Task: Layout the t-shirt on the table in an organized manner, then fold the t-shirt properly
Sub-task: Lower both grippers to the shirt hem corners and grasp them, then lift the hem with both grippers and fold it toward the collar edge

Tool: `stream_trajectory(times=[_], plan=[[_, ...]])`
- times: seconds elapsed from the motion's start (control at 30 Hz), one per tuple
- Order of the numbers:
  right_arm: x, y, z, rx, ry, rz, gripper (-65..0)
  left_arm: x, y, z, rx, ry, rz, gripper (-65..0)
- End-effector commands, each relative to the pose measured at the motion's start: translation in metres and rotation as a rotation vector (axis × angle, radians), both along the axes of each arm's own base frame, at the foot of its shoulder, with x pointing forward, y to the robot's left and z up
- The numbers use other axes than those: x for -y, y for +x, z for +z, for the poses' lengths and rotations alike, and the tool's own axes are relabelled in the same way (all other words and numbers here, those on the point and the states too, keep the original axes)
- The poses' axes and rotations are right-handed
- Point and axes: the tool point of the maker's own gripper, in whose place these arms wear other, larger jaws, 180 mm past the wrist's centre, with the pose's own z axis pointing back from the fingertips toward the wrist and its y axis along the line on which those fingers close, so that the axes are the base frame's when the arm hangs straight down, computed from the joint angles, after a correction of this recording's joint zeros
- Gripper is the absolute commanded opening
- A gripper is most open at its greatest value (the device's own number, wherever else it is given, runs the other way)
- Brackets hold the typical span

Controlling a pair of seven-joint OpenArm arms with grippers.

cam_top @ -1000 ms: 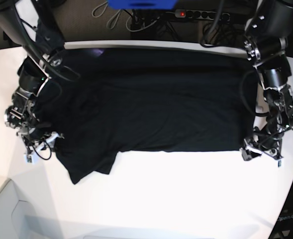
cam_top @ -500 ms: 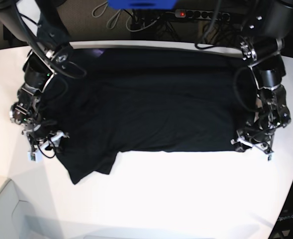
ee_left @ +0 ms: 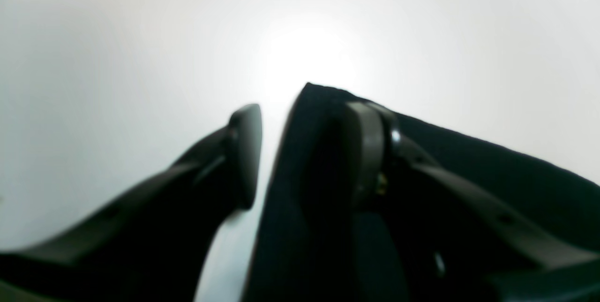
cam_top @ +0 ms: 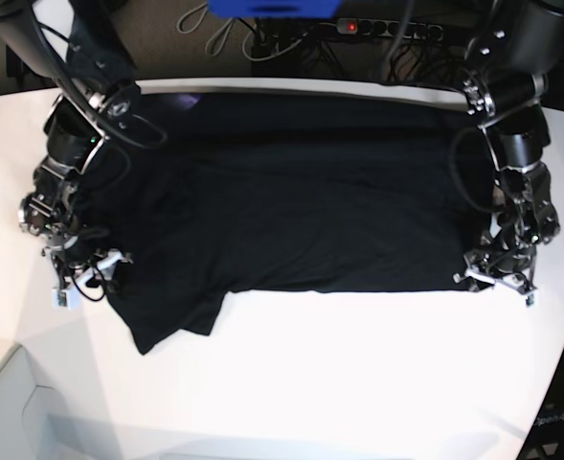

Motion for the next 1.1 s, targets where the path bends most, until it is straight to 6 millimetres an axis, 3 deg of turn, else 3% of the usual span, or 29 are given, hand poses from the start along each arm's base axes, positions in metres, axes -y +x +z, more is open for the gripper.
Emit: stream_trajectory(times=[0.0, 0.2, 0.37, 0.43, 0.53, 0.63, 0.67, 0.73, 0.83, 1.07], plan=[[0.003, -0.011, -0.012, -0.087, -0.033, 0.024, -34.0, -0.008, 0.014, 0.022, 0.060, 0.016, 0.009, -37.8], [0.003, -0.011, -0.012, -0.087, -0.033, 0.024, -34.0, 0.004, 0.014, 0.016, 0.034, 0.045, -0.048, -37.9], [0.002, -0.011, -0.013, -0.088, -0.032, 0.025, -34.1, 0.022, 0.000, -0.019, -0.072, 0.040, -0.110, -38.9], [0.002, -0.011, -0.013, -0.088, -0.033, 0.027, -35.1, 0.023, -0.004, -0.027, -0.085, 0.027, -0.103, -44.7], [0.002, -0.012, -0.014, -0.091, -0.034, 0.027, -43.9, 0.022, -0.002, -0.027, -0.055, 0.032, -0.091, -65.0], [0.003, -0.013, -0.015, -0.095, -0.036, 0.027, -61.6, 0.024, -0.003, -0.028, -0.063, 0.028, -0.098, -63.1], [0.001, -0.014, -0.016, -0.096, -0.035, 0.029, -65.0, 0.025, -0.002, -0.026, -0.060, 0.028, -0.100, -64.7], [0.002, -0.014, -0.015, -0.094, -0.038, 0.028, -65.0, 0.026, 0.000, -0.022, -0.060, 0.023, -0.103, -65.0], [0.008, -0.011, -0.009, -0.080, -0.044, 0.018, -65.0, 0.026, 0.011, 0.004, -0.029, 0.054, -0.129, -64.8], [0.039, -0.005, 0.040, 0.061, -0.114, -0.057, -65.0, 0.035, 0.007, 0.036, 0.028, 0.129, -0.180, -64.8]])
